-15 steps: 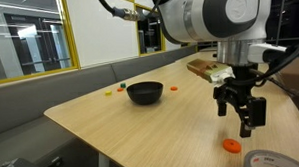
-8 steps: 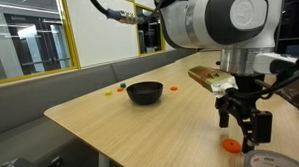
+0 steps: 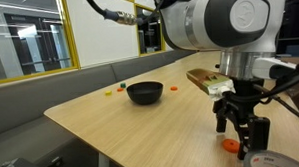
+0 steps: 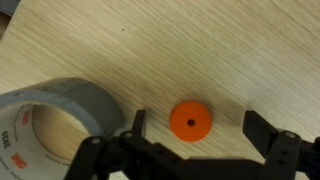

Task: Put one yellow ring and three orange rings inside the black bowl

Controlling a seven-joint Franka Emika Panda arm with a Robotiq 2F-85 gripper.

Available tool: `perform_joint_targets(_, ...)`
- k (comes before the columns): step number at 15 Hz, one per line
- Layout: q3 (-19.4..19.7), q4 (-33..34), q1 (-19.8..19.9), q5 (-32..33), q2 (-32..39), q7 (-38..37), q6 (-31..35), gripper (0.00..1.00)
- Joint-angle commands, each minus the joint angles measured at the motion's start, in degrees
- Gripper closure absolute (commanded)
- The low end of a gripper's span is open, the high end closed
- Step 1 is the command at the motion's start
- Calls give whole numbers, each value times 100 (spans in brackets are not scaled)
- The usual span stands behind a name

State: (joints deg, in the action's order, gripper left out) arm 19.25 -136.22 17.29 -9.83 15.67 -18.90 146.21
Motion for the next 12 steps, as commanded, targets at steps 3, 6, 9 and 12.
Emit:
perform_joint_targets(3, -3, 19, 28, -124, -26, 37, -139, 0)
perform_joint_targets(6, -7, 46, 33, -139, -10, 46, -123, 0)
perform_joint_targets(9, -10, 56, 38, -155, 10, 64, -68, 0)
perform_joint_targets(12, -17, 52, 42, -159, 29, 99, 16, 0)
